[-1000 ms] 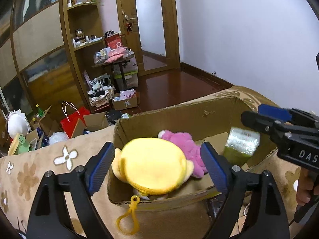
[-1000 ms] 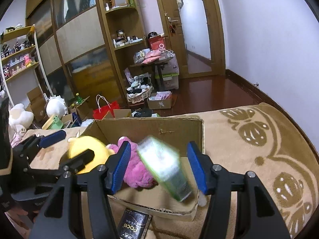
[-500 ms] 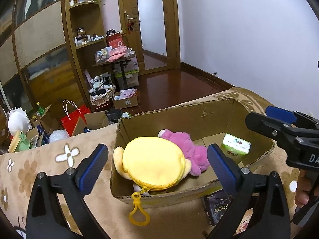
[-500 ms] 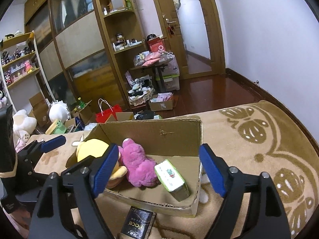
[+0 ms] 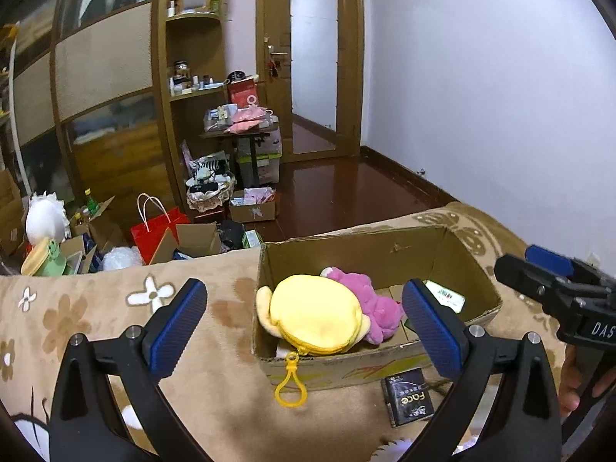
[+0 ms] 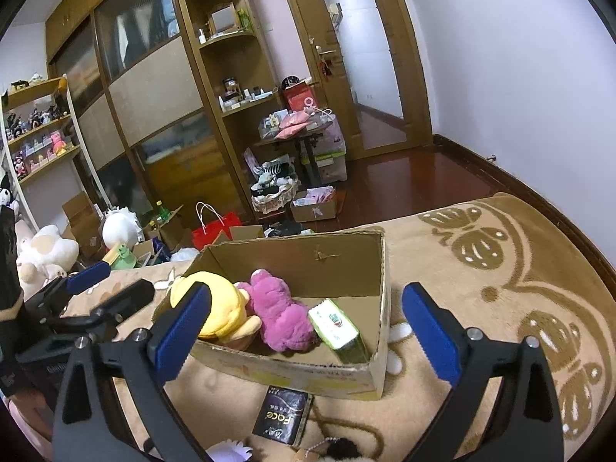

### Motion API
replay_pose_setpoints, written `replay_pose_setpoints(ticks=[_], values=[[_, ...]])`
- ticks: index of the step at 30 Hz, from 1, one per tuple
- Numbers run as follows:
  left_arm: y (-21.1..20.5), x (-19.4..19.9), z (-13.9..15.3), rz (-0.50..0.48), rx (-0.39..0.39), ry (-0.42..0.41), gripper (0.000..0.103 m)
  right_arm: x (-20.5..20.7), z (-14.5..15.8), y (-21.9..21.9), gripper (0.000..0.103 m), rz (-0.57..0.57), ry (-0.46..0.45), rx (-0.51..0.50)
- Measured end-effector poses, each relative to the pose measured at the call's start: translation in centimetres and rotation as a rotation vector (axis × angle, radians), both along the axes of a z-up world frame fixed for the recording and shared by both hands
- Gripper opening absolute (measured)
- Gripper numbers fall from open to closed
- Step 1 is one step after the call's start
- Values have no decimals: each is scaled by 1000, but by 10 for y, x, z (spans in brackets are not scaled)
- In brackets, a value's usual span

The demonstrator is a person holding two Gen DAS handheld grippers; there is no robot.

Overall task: Organize soft objects
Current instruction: 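Lower left tool onto the white-haired doll and close on it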

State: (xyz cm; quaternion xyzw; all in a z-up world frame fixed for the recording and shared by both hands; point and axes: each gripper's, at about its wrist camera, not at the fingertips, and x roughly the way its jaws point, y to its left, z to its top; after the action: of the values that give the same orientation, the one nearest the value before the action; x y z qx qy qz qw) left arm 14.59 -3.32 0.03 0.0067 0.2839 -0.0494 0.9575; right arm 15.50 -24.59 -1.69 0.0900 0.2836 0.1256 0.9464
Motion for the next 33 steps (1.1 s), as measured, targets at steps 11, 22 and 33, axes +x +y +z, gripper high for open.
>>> replay_pose_setpoints(ticks=[11, 22, 33], values=[[10, -40, 5, -8, 34, 73, 101, -33, 10, -9, 103, -33, 21, 20], [-11, -84, -1, -66, 21, 112, 101, -66, 8, -6, 103, -30, 83, 2], [-33, -87, -35, -125, 32, 202, 101, -75, -20, -6, 103, -54, 203, 3]])
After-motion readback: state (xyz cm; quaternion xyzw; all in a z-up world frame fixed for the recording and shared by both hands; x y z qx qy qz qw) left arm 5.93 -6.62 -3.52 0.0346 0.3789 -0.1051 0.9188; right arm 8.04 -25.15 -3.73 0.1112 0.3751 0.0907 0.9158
